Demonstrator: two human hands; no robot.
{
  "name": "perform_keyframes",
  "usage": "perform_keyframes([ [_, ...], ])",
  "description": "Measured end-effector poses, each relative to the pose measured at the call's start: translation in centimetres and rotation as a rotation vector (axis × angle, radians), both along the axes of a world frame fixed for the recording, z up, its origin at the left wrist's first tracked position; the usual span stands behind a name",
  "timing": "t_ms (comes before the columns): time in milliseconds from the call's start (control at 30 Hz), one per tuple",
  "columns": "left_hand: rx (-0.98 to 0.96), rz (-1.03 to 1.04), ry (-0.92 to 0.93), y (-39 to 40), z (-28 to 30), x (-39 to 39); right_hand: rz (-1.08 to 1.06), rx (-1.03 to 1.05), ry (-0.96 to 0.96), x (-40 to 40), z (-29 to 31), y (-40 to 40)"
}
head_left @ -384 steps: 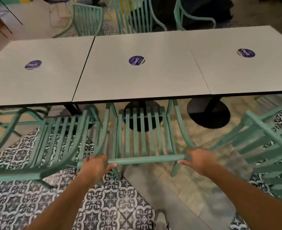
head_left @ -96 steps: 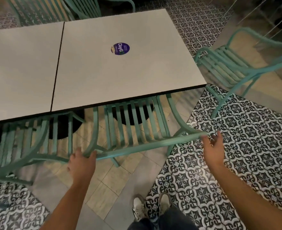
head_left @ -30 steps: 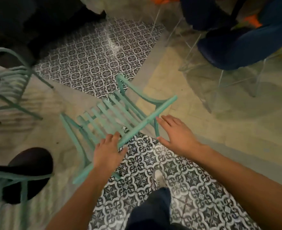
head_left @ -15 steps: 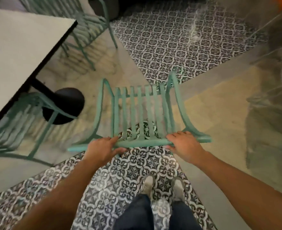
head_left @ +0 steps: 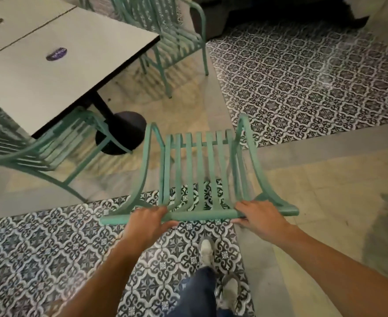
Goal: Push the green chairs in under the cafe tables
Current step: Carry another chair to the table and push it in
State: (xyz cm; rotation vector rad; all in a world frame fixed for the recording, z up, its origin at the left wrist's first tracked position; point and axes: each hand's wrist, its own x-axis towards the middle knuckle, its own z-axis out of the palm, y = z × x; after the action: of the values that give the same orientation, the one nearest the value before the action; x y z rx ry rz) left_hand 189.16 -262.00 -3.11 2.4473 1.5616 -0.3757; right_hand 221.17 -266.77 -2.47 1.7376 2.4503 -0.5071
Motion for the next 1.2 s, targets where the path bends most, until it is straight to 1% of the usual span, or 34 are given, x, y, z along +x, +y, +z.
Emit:
perform_keyframes([
  [167,0.012,0.11,-0.035,0.9,0.4,3.7,0.045,-0.04,-0.027,3.8,-0.2,4.8],
  [267,-0.003,0.193,-0.017,1.9,-0.2,6.1,0.078,-0.063,-0.042,6.4,-0.4,7.9],
  [400,0.001,0.294,-0.017,2.9,-1.8,9.1,0.161,-0.061,-0.033,8.9,0.3,12.6],
  [500,-0.005,0.354,-0.017,3.8,-1.7,10.2,0.231,-0.055,-0.05,9.8,0.3,15.5],
  [600,0.024,0.447,-0.04,4.4,-1.5,11.8,0.299,-0.039,-0.039,10.7,0.1,18.4],
  [667,0.008,0.512,-0.051,5.0,-1.3,12.7,0.37,-0.052,-0.043,11.3,0.0,20.6],
  [767,0.021,0.592,-0.072,5.5,-1.3,15.0,0.447,-0.048,-0.017,12.8,-0.2,23.6],
  [900,0.074,0.659,-0.068,6.0,-0.8,17.7,0.518,-0.028,-0.029,14.1,-0.5,26.6],
  [1000,0.086,0.726,-0.051,6.0,-0.9,20.0,0.577,-0.106,-0.043,15.0,-0.3,28.6],
  [1067,0.062,0.774,-0.069,5.9,-1.2,21.0,0.586,-0.132,-0.077,15.0,0.0,29.8],
  [1133,0.055,0.828,-0.102,6.0,-1.2,21.3,0.609,-0.09,-0.117,15.0,0.1,30.6],
  [1200,0.06,0.84,-0.145,6.0,-1.0,21.3,0.631,-0.078,-0.14,15.0,0.0,30.8],
])
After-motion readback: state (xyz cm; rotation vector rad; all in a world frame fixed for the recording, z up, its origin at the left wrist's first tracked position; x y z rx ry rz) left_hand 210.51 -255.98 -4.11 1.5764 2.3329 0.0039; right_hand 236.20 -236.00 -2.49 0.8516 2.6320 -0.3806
